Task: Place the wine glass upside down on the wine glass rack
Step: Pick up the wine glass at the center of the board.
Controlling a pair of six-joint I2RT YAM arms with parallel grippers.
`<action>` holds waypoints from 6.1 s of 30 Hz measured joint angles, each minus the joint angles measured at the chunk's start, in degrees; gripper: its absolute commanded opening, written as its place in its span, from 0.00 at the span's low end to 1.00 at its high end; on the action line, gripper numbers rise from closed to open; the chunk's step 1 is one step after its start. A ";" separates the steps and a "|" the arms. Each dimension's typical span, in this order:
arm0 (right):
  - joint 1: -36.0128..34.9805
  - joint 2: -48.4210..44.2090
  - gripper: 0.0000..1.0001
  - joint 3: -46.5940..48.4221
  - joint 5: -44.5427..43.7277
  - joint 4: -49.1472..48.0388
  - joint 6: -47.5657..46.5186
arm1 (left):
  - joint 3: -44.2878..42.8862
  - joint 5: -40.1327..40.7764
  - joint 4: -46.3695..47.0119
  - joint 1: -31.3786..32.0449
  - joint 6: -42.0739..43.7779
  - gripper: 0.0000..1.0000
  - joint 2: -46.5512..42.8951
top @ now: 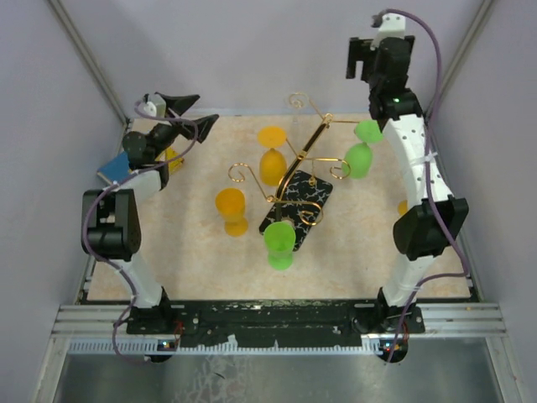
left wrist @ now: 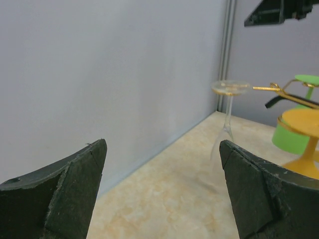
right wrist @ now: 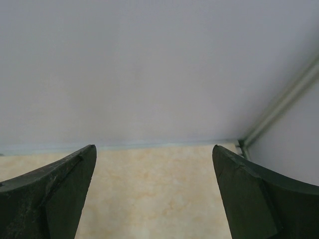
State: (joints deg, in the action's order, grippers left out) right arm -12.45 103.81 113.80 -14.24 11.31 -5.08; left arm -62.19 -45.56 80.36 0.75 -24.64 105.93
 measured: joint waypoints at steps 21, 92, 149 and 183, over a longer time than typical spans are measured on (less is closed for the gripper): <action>22.64 -12.94 0.99 -9.27 -8.72 36.59 10.43 | -26.95 14.95 -48.78 0.37 14.21 0.99 -4.35; -12.24 -2.91 0.84 16.76 17.94 33.97 6.99 | -20.17 18.93 -58.16 0.39 20.09 0.99 -5.44; -53.81 11.50 0.85 16.35 9.25 44.11 -5.81 | -7.41 39.10 -81.68 -5.40 18.67 0.99 -32.41; -54.18 19.76 0.75 17.86 2.05 49.75 -6.73 | -9.38 40.57 -83.03 -5.42 18.01 1.00 -35.26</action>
State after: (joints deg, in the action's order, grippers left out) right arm -66.63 123.57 131.66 -12.19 61.06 -11.81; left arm -71.57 -4.99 -2.68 -4.67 -6.63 70.67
